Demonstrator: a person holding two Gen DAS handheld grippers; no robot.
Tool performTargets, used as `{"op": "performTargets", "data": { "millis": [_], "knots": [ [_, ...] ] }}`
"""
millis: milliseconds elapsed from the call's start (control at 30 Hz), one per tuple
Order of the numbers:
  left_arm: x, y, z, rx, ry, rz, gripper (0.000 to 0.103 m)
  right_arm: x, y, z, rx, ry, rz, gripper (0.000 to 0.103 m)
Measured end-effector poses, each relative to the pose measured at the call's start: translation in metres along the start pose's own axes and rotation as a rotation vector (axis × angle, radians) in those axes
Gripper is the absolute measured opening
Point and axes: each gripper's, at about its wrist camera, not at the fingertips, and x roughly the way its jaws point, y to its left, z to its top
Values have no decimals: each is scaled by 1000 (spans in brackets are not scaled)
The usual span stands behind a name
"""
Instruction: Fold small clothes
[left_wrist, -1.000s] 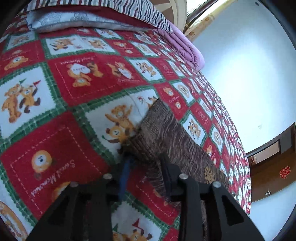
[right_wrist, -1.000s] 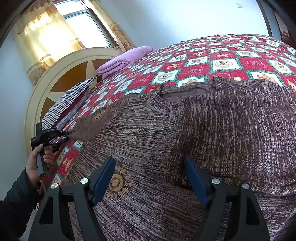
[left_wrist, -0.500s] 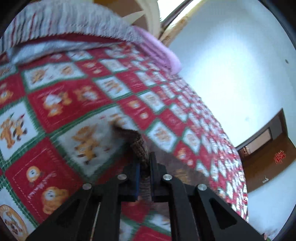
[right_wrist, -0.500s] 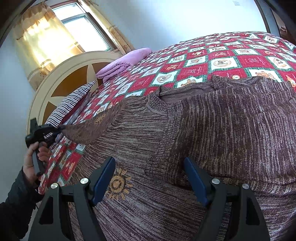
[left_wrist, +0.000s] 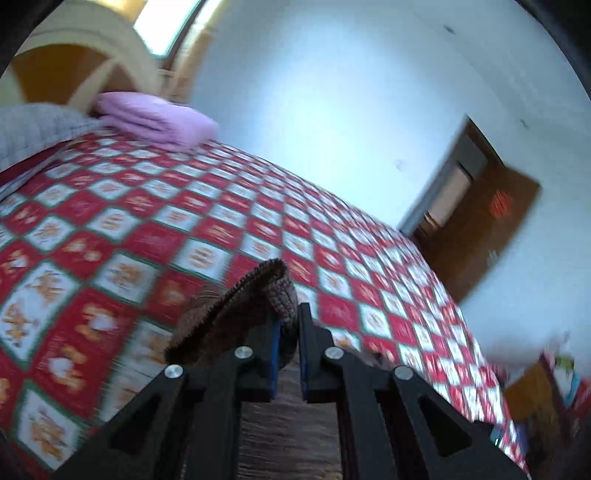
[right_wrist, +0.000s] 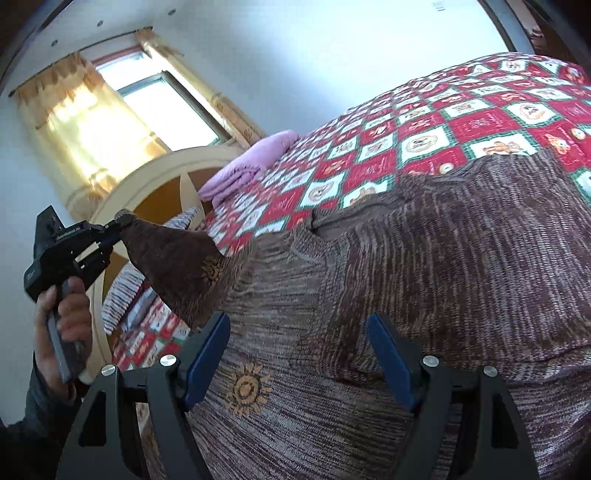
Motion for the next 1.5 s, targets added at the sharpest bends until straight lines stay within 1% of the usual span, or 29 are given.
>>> {"op": "performTargets", "data": {
  "millis": [100,167,200,233,300,333,367,433,500,533,567,600,633,700,733,767,867,900,933,1000,1067,1133,1167,1200,1267,1300,1333,1367,1500],
  "knots": [
    [27,-32,-29,56,65,-25,8,-6,-5,1,26,-32,8,78],
    [54,-51,-57,76,126,-34,9,-11,-9,3,48,-64,9,78],
    [61,-57,-66,87,150,-25,9,-14,-12,3,63,-81,11,78],
    [72,-65,-83,104,201,-6,12,-18,-16,3,83,-99,14,78],
    [84,-78,-108,142,306,-32,14,-24,-24,5,123,-123,19,80],
    [84,-83,-121,178,341,-45,14,-25,-28,5,143,-130,21,80],
    [81,-86,-127,213,348,-50,15,-26,-31,5,160,-135,25,81],
    [61,-88,-133,291,321,-66,17,-27,-33,5,174,-137,33,81],
    [42,-80,-127,339,267,-62,34,-25,-31,6,167,-132,35,81],
    [32,-71,-120,351,224,-34,55,-24,-31,6,164,-129,36,81],
    [26,-61,-113,350,184,2,71,-23,-30,6,164,-124,38,81],
    [19,-43,-101,343,128,60,74,-22,-30,6,165,-120,38,81],
    [19,-32,-94,341,103,111,74,-20,-30,7,167,-116,38,81],
    [28,-5,-80,355,63,255,74,-20,-30,6,164,-113,32,81],
    [39,14,-74,369,90,344,74,-19,-30,6,161,-111,29,81],
    [49,27,-73,373,133,395,74,-18,-30,6,158,-108,26,81],
    [68,54,-84,384,252,473,74,-16,-28,6,152,-98,14,81],
    [71,60,-89,383,281,475,74,-14,-28,6,148,-91,10,81],
    [67,64,-95,380,264,461,75,-13,-27,6,146,-84,6,81],
    [60,65,-98,378,257,459,77,-10,-25,7,137,-66,-15,81],
    [56,68,-100,365,248,446,80,-6,-16,10,95,-26,-68,81],
    [57,70,-100,345,244,425,81,-2,6,16,18,-7,-144,81],
    [61,72,-99,331,245,421,85,3,24,20,-38,11,-175,81],
    [61,76,-98,310,248,415,85,10,38,24,-85,29,-192,81],
    [63,79,-97,278,250,395,90,27,63,30,-178,71,-255,81],
    [63,80,-97,264,248,391,92,42,77,33,-235,108,-299,81],
    [61,82,-97,251,245,389,96,53,84,33,-262,137,-311,81],
    [61,83,-98,242,244,383,98,71,92,33,-301,188,-321,81],
    [60,87,-98,218,245,353,100,118,99,25,-389,300,-402,81]
  ]
}}
